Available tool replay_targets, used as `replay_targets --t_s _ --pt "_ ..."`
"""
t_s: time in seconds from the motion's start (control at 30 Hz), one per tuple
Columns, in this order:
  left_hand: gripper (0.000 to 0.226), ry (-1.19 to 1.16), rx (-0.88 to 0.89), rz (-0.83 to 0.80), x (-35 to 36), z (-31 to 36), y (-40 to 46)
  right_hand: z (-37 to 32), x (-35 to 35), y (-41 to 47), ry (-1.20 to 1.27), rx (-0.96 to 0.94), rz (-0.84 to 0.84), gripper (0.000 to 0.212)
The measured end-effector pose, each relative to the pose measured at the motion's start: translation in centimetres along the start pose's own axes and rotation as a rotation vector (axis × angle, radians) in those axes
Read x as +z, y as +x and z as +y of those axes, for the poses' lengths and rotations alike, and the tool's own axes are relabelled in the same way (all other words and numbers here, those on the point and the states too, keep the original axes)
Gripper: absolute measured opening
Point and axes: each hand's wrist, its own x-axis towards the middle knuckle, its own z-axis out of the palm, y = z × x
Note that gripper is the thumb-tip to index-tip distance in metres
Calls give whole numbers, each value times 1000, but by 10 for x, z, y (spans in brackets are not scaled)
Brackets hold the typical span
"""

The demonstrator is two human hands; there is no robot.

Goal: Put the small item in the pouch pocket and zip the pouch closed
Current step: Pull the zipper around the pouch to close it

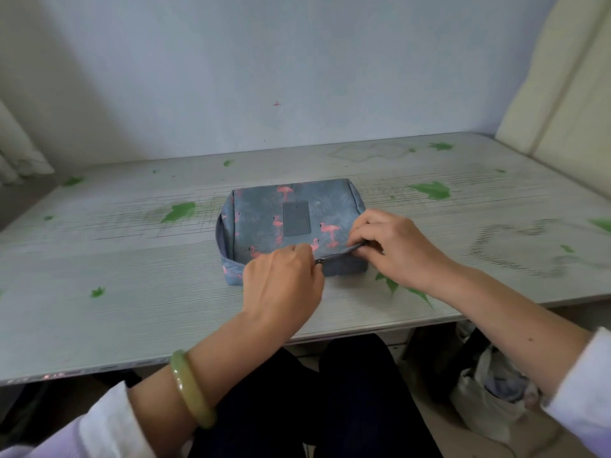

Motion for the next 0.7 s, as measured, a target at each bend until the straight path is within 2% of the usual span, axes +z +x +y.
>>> replay_targets --t_s 0.43,0.6,0.7 --pt "21 -23 -19 15 -3 -17 8 4 3 8 -11 4 46 13" --pt "23 -17 -49 13 7 -20 29 12 6 20 -25 69 48 13" --pt "23 -14 -59 17 14 -21 40 11 10 25 -161 71 34 24"
